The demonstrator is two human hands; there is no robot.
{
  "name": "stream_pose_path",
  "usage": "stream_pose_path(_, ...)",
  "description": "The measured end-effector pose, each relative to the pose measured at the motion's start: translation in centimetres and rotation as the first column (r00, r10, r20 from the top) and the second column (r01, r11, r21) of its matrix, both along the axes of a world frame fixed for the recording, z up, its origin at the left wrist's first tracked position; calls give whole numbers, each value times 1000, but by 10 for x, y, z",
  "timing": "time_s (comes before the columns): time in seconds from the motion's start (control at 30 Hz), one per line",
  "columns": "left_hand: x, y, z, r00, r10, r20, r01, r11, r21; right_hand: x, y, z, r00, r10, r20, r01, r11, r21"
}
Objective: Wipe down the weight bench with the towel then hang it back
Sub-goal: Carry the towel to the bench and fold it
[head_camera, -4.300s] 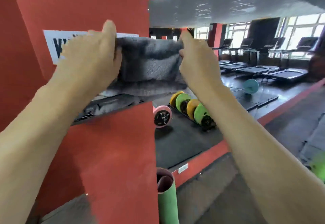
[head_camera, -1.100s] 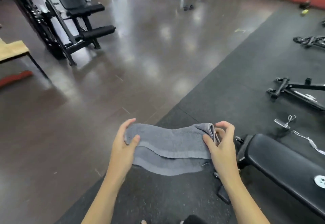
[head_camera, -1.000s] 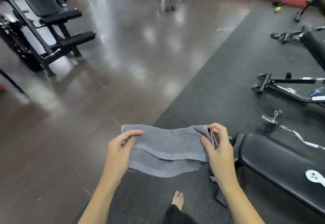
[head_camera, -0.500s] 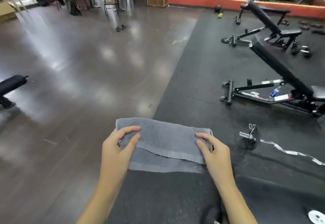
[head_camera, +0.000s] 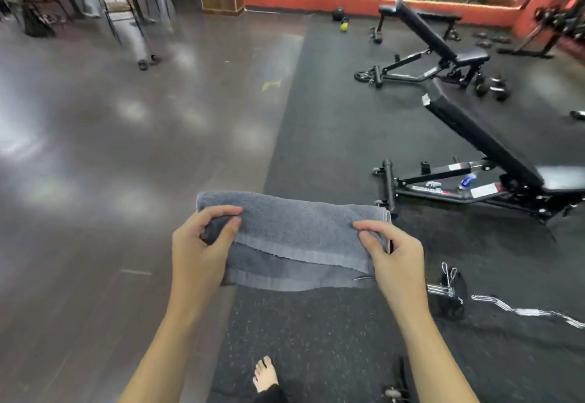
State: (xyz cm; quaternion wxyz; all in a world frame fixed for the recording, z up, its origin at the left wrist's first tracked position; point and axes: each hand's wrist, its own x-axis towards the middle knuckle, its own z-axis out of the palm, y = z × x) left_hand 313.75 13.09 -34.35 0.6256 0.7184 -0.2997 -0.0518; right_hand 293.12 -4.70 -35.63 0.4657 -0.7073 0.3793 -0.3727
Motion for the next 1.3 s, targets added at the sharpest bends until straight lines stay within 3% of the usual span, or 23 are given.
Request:
stream_pose_path(0.27, 137, -234, 37, 976, -210, 60, 212, 977, -35, 107, -193, 34, 973, -228, 18, 229, 971, -64)
stream_pose_path(0.63, 241, -589, 67, 826, -520, 219, 526, 850, 35, 207, -471, -24, 939, -342, -30, 343, 939, 40)
stream_pose_path(0.93, 311, -838, 93, 599, -731, 327, 720, 670, 180, 316, -687, -35, 894, -427, -139, 442, 891, 106)
stream_pose_path(1.1, 355, -981, 86, 415, -805, 424, 790, 550, 272, 374, -806, -59, 830, -544, -123, 557, 821, 129)
stream_pose_path(1.3, 388, -1144, 91, 187, -884, 428, 873, 349, 340, 442, -935, -60, 627, -777, -55, 775, 615, 146)
